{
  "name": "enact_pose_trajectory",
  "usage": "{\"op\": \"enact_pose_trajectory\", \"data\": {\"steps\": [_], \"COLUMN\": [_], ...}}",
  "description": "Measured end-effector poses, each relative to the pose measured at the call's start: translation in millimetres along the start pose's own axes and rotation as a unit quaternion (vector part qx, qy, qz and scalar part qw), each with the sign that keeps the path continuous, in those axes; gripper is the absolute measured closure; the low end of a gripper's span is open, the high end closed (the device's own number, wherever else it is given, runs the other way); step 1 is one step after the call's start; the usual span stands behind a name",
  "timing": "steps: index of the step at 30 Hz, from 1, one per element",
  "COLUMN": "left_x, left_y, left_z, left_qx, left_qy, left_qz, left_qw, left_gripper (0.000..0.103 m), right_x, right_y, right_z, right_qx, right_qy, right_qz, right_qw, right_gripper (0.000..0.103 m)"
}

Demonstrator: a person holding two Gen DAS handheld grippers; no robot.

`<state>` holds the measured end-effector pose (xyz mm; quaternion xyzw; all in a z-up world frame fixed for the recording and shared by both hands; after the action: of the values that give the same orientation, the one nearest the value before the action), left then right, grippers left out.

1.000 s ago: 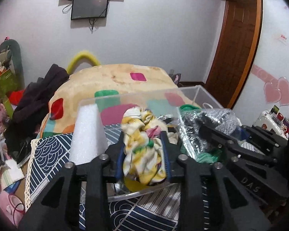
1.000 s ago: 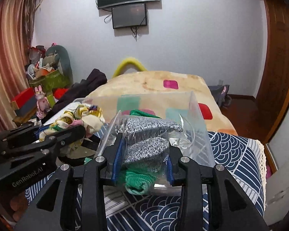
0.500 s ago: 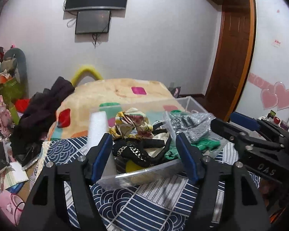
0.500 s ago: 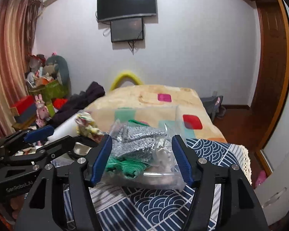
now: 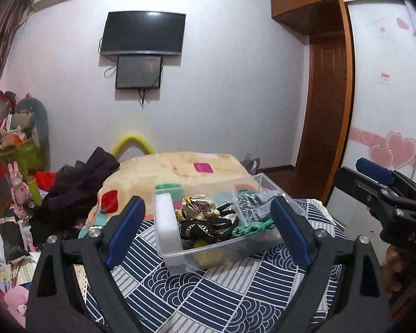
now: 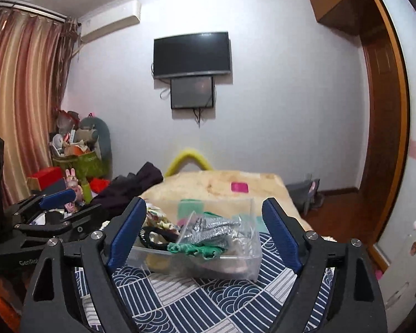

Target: Organize soft objects

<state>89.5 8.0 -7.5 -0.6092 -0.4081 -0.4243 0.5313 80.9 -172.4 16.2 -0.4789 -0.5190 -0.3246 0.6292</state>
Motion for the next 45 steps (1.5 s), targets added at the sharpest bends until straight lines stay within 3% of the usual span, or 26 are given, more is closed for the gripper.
{"op": "enact_pose_trajectory", "data": {"steps": [8, 45], "left_x": [1.2, 2.3], "left_y": [-29.7, -42.6], "left_z": [-5.5, -8.0], "left_qx": [-0.007, -0.015], "left_qy": [0.001, -0.007], "left_qz": [-0.028, -0.031], "left_qw": [0.9996, 0.9994], "left_gripper": [0.001, 0.001], "right_x": [1.4, -11.3], "right_y": [-12.6, -28.4], "right_z": [11.8, 14.5], "right_qx": [0.007, 0.002], "right_qy": [-0.007, 0.004], "right_qz": [-0.028, -0.031], "right_qw": [1.000, 1.000], "right_gripper": [0.003, 0.001]}}
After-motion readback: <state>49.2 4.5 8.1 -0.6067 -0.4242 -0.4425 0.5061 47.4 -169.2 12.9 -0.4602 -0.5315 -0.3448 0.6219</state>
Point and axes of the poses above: each gripper's, at about its wrist camera, not at the fingertips, and y roughly the way its jaws point, z to its left, x to its top, the point moved 2 cm from there along y, roughly the way its jaws point
